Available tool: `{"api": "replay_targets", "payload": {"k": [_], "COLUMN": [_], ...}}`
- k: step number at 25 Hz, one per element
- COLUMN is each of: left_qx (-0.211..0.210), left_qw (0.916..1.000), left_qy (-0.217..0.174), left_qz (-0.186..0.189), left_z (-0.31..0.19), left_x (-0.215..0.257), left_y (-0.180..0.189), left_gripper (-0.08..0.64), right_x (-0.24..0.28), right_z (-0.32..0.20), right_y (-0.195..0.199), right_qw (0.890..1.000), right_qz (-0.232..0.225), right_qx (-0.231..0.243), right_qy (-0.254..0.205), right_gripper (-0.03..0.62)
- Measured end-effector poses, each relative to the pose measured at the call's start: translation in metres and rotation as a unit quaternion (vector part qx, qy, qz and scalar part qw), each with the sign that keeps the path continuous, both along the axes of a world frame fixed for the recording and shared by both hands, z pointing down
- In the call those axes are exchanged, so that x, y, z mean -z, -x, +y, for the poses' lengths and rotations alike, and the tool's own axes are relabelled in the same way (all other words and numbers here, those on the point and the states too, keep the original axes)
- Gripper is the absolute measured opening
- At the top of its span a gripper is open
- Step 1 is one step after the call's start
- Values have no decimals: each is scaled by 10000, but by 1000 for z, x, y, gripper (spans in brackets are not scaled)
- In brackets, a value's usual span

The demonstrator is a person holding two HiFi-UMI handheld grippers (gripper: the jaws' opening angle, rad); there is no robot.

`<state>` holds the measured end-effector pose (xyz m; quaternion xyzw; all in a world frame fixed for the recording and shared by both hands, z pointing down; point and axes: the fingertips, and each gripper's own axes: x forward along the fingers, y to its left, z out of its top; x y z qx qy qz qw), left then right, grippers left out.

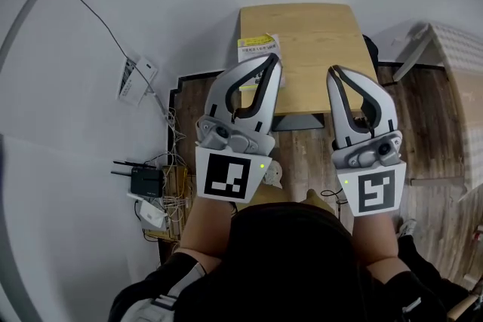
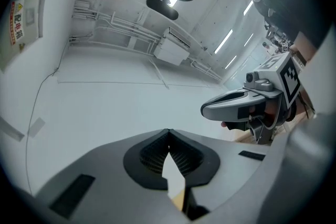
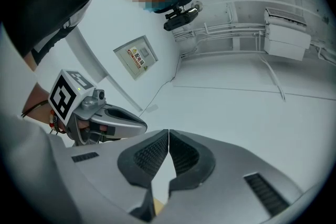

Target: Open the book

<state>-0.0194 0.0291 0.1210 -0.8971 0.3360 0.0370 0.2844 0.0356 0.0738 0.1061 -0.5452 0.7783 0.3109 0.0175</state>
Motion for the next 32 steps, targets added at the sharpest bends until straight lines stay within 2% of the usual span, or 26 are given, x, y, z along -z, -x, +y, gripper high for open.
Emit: {"api": "replay_targets", "payload": {"k": [6,19,24,32], "left_qx": [-130,-402,-420,-424], "left_qw": [9998,9985,9984,9980], "left_qy": [150,353,378,451], "left_qz": [52,97,-39,94], "left_z": [-46,-117,-143,-179], "left_x": [-5,-17,-22,-23], "left_y": [0,-6,-8,-7], "left_gripper": [11,11,11,11], "right_x": [-1,-5,-7,-14], "right_z": [-44,-116,-141,-174], "right_y": [6,6,3,-10], "right_qw": [9999,9999,9998,9991], "right_qz": [121,49,-30,-47], "right_qx": [-91,-135,-198,-390], "right_qy": [76,78,47,130], "right_gripper": [31,31,31,31]}}
